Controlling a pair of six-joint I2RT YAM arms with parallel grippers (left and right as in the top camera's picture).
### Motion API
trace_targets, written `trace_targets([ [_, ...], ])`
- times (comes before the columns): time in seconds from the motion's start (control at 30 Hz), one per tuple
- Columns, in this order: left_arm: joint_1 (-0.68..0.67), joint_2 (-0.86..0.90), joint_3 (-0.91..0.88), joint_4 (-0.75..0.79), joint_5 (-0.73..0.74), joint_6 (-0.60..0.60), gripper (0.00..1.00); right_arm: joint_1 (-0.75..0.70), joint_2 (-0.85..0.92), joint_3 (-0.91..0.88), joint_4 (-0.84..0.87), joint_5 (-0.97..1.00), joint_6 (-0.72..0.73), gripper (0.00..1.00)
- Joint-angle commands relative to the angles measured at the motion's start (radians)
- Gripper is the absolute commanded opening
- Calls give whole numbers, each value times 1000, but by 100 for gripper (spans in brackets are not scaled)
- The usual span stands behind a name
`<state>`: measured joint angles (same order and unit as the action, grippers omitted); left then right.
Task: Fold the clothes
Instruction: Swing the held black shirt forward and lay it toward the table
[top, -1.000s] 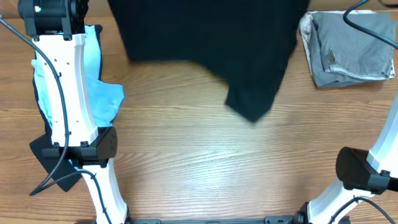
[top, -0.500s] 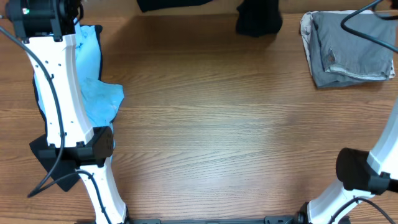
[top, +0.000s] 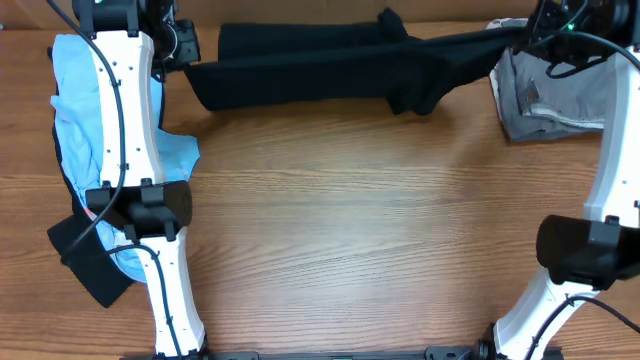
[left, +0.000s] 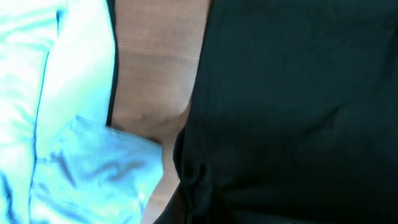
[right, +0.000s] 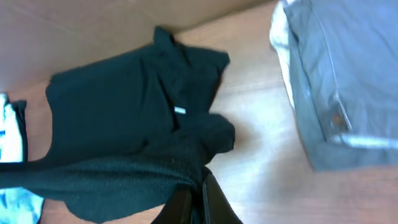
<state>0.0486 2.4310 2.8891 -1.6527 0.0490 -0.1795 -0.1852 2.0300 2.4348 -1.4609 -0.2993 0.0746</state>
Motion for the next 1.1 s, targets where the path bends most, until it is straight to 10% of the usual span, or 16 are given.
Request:
trace_targets([
  [0.0,39,-72,19,-37,-56,30,4,-44,-107,24,-43,62,-4,4],
  [0.73,38,-582,19,207,-82,53,4,-46,-639,29,82,230,-23,4],
  [1.07,38,-520,19,229,-138,54,4,-46,-619,28,145,253,-27,4],
])
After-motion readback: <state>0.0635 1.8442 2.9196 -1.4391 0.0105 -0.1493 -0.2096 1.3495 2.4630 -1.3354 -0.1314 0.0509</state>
